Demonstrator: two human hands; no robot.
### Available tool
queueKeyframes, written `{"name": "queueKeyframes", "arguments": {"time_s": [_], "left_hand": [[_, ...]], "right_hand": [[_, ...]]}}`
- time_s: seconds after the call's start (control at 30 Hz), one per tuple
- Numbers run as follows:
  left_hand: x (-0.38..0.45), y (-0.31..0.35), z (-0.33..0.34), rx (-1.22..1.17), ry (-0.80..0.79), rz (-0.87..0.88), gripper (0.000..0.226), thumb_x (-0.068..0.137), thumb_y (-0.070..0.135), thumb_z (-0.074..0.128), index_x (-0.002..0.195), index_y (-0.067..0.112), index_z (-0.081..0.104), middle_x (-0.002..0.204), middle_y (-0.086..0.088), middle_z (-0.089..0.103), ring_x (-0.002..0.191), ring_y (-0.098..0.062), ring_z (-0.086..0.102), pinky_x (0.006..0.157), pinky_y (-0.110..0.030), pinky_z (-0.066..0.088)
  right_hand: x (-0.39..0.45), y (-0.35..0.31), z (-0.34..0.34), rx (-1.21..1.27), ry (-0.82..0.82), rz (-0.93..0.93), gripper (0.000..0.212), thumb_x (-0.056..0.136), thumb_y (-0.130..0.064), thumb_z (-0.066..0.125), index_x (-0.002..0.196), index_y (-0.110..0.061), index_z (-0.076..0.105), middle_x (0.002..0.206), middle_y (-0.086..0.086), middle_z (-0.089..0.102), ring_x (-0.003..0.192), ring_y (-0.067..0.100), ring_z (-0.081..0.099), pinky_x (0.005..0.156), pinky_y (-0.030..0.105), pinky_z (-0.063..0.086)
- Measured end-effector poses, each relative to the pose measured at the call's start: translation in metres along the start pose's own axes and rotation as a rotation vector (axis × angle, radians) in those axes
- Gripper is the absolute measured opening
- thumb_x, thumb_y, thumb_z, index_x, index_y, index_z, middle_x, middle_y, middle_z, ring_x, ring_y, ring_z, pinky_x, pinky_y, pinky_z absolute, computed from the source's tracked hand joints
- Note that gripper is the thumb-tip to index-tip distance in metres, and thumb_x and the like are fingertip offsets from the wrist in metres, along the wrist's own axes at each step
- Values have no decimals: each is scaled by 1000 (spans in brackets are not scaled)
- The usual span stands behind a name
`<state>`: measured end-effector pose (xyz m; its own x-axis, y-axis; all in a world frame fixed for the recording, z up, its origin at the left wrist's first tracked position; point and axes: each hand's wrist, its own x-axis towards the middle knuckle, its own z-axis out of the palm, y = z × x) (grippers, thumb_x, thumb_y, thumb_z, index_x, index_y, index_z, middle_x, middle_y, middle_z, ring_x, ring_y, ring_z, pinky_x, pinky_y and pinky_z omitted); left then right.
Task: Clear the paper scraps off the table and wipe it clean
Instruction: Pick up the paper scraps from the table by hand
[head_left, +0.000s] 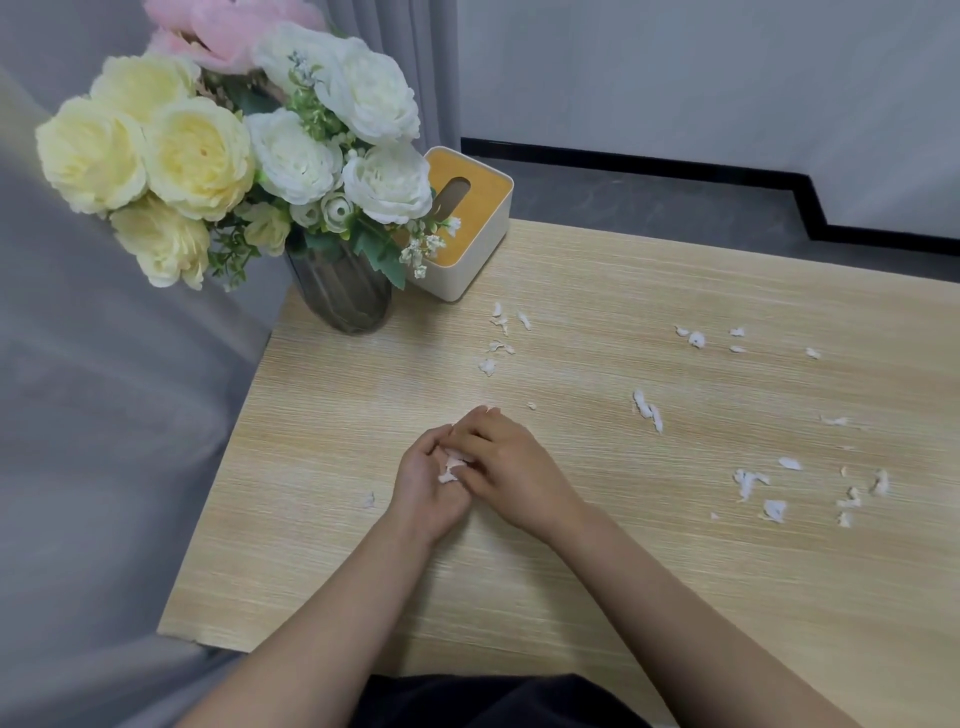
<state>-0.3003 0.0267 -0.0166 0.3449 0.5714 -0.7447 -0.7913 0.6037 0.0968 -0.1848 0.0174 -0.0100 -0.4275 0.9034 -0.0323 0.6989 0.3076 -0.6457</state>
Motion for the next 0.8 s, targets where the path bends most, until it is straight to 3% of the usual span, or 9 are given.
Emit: {"name": "queueKeyframes", "arguments": {"time_s": [0.07, 0.13, 0.2, 0.3, 0.53, 0.67, 0.8], "left_hand": [[-2, 1, 0, -5, 0, 30, 30, 87, 9, 40, 94, -4, 65, 92, -14, 68, 79, -21, 69, 67, -23, 57], [0, 2, -1, -36, 9, 33, 25, 81, 8, 44, 88, -5, 65, 89, -12, 65, 76, -20, 67, 60, -23, 57], [0, 3, -2, -35, -14, 27, 33, 82, 9, 42, 88, -8, 70, 98, -17, 68, 82, -26, 70, 68, -32, 59], [1, 6, -5, 8, -20, 13, 37, 86, 11, 41, 89, -7, 73, 105, -18, 69, 90, -29, 70, 84, -44, 50], [5, 8, -12, 30, -13, -15, 39, 91, 11, 37, 93, -6, 72, 112, -18, 67, 95, -29, 69, 89, -48, 47], [7, 12, -14, 10, -5, -19, 38, 91, 11, 37, 95, -7, 71, 112, -18, 66, 97, -29, 68, 90, -50, 46], [9, 16, -15, 12, 14, -24, 38, 90, 10, 38, 93, -8, 71, 110, -19, 67, 95, -29, 69, 88, -46, 49]], "right_hand": [[0, 0, -5, 56, 32, 7, 31, 85, -20, 58, 115, -15, 65, 107, 2, 61, 99, 22, 53, 86, 37, 45], [1, 0, -13, 137, 79, 52, 28, 87, -19, 61, 114, -17, 65, 108, -1, 62, 103, 17, 52, 91, 28, 40], [7, 7, -24, 187, 111, 110, 28, 88, -19, 62, 116, -16, 65, 110, -1, 61, 106, 13, 51, 94, 22, 37], [26, 32, -40, 124, 152, 160, 28, 89, -21, 62, 116, -14, 65, 111, 2, 60, 104, 14, 54, 88, 22, 38], [94, 98, -56, 45, 249, 514, 37, 88, -21, 62, 124, -10, 58, 120, 11, 55, 104, 23, 57, 86, 27, 41], [124, 113, -48, 21, 141, 617, 50, 86, -24, 63, 133, -14, 49, 129, 13, 47, 114, 29, 51, 86, 31, 40], [139, 113, -39, -155, -17, 568, 47, 87, -22, 58, 133, -25, 46, 128, 10, 42, 118, 30, 41, 83, 37, 40]]}}
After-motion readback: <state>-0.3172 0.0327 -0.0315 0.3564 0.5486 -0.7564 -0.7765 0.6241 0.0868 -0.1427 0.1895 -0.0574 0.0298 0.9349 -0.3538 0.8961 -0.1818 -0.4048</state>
